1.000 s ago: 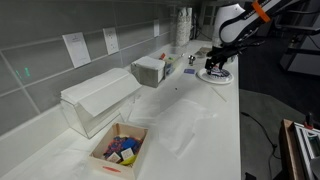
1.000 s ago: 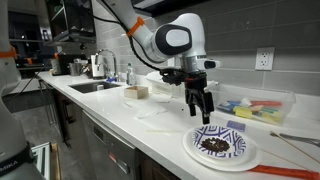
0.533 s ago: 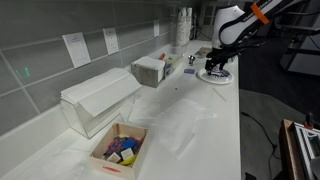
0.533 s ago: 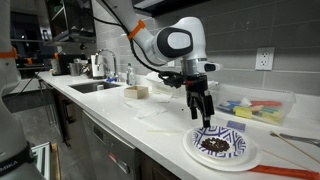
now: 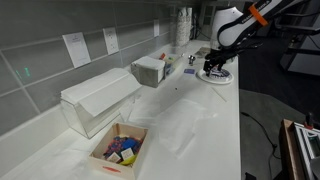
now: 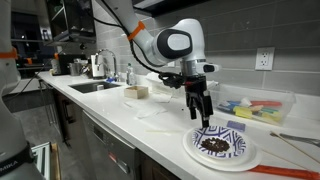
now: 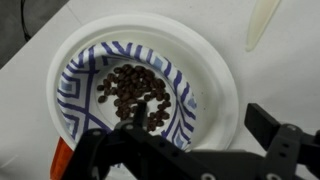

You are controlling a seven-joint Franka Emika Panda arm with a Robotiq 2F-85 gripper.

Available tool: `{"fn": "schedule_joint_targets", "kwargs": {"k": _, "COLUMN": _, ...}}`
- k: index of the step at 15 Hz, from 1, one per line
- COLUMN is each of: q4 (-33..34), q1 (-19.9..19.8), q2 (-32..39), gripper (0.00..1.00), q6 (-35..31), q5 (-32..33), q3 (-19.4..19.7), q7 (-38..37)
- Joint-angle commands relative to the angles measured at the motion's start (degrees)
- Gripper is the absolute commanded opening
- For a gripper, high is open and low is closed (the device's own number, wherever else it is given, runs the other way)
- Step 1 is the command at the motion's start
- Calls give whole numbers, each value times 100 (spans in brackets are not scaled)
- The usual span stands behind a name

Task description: Remove the plate with blue stripes from the white plate and put it on the countertop

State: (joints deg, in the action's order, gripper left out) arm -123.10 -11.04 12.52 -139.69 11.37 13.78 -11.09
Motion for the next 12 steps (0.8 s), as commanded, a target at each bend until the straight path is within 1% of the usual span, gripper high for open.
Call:
{"fn": "schedule_joint_targets", "kwargs": {"k": 1, "q4": 13, "q1": 90, "q2": 221, "gripper": 97, "q6": -472, "q5": 168, "q3": 65, "q7": -248}}
{"fn": "schedule_joint_targets", "kwargs": {"k": 2, "q4": 21, "q1": 101, "q2": 262, "gripper": 96, "q6": -552, "q5": 180, "q3": 84, "q7": -263}}
{"fn": "schedule_joint_targets", "kwargs": {"k": 5, "q4": 40, "q1": 129, "q2": 387, "gripper": 83, "q6": -762, "q5": 275, "q3": 178, "q7": -370}}
{"fn": "schedule_joint_targets", "kwargs": {"k": 7, "q4": 52, "q1": 140, "q2": 443, "gripper": 60, "q6": -841, "q5": 331, "q3": 254, "q7": -420}}
{"fn": "schedule_joint_targets", "kwargs": {"k": 8, "q4": 60, "q1": 148, "q2": 460, "gripper": 53, "q6": -864, "q5": 365, "q3": 296, "q7": -454}}
{"fn": "schedule_joint_targets", "kwargs": {"k": 9, "q4": 71, "q1": 149, "q2": 476, "gripper": 50, "q6": -886, "q5": 376, "q3": 328, "q7": -476}}
{"fn": "schedule_joint_targets", "kwargs": {"k": 11, "q4": 87, "q1": 151, "q2": 489, "gripper": 35, "q6": -863, "q5": 419, "q3": 386, "q7": -487}}
{"fn": "schedule_joint_targets", "kwargs": {"k": 12, "q4": 93, "q1": 133, "q2": 493, "gripper": 36, "q6": -844, "q5": 378, "q3": 379, "q7": -459}}
